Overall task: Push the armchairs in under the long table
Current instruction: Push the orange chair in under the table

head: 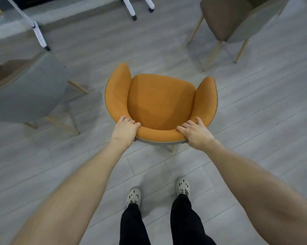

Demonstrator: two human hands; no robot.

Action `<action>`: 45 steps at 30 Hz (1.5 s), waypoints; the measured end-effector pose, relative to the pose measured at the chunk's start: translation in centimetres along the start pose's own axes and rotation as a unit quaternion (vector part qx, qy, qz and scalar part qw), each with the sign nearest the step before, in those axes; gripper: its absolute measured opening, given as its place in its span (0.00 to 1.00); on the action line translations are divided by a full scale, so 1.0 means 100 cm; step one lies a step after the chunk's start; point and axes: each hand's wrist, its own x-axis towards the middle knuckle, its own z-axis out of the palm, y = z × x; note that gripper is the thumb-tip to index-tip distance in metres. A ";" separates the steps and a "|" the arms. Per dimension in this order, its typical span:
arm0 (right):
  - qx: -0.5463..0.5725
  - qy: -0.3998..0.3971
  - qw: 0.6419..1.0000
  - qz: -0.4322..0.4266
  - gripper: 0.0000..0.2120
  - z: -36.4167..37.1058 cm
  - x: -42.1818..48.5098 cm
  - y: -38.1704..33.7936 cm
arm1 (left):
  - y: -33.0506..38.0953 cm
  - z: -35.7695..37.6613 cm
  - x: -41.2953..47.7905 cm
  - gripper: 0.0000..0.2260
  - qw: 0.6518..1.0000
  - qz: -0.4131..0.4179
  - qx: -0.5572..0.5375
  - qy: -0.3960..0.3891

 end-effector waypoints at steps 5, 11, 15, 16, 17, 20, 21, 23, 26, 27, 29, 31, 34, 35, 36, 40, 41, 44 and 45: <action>-0.053 0.037 0.998 0.005 0.23 -0.023 0.030 0.093 | 0.057 -0.017 0.044 0.25 0.995 -0.086 -0.057 0.016; -0.048 0.059 0.996 0.049 0.43 -0.044 0.040 0.123 | 0.064 -0.044 0.067 0.45 0.994 -0.043 -0.094 0.028; -0.012 0.074 0.997 0.028 0.54 -0.038 0.048 0.125 | 0.044 -0.036 0.062 0.50 0.995 -0.061 -0.082 0.015; -0.010 0.071 0.997 0.030 0.53 -0.036 0.054 0.128 | 0.043 -0.032 0.065 0.50 0.994 -0.062 -0.086 0.011; -0.013 0.073 0.997 0.029 0.51 -0.033 0.058 0.132 | 0.043 -0.029 0.070 0.47 0.994 -0.064 -0.092 0.014; -0.015 0.107 0.994 -0.002 0.41 -0.028 0.070 0.146 | 0.045 -0.024 0.086 0.37 0.991 -0.079 -0.091 0.056; -0.013 0.116 0.993 -0.013 0.39 -0.030 0.075 0.151 | 0.045 -0.023 0.091 0.36 0.991 -0.079 -0.088 0.068; -0.018 0.120 0.992 -0.023 0.38 -0.040 0.088 0.161 | 0.041 -0.028 0.103 0.36 0.990 -0.083 -0.085 0.075; -0.027 0.111 0.993 -0.022 0.40 -0.063 0.119 0.179 | 0.030 -0.047 0.134 0.35 0.988 -0.100 -0.090 0.070; -0.030 0.108 0.993 -0.023 0.40 -0.071 0.132 0.185 | 0.023 -0.054 0.146 0.34 0.988 -0.105 -0.091 0.067; -0.035 0.104 0.994 -0.024 0.41 -0.086 0.159 0.197 | 0.009 -0.064 0.171 0.34 0.987 -0.113 -0.092 0.063; -0.039 0.103 0.993 -0.029 0.41 -0.102 0.188 0.210 | -0.010 -0.073 0.198 0.33 0.986 -0.122 -0.093 0.058; -0.044 0.098 0.994 -0.035 0.41 -0.130 0.239 0.234 | -0.040 -0.091 0.246 0.34 0.986 -0.128 -0.091 0.047; -0.044 0.094 0.994 -0.035 0.42 -0.141 0.257 0.242 | -0.051 -0.099 0.263 0.34 0.987 -0.128 -0.092 0.042; -0.044 0.090 0.994 -0.034 0.42 -0.152 0.276 0.251 | -0.062 -0.106 0.281 0.34 0.987 -0.128 -0.093 0.035; -0.048 0.067 0.996 -0.030 0.43 -0.194 0.350 0.287 | -0.107 -0.138 0.354 0.35 0.987 -0.124 -0.097 0.004; -0.047 0.064 0.996 -0.029 0.43 -0.204 0.366 0.295 | -0.118 -0.145 0.371 0.34 0.988 -0.122 -0.098 0.000; -0.041 0.057 0.997 -0.029 0.43 -0.233 0.415 0.318 | -0.150 -0.164 0.421 0.33 0.986 -0.127 -0.104 -0.007; -0.039 0.055 0.997 -0.030 0.42 -0.242 0.430 0.325 | -0.159 -0.169 0.435 0.33 0.986 -0.129 -0.107 -0.007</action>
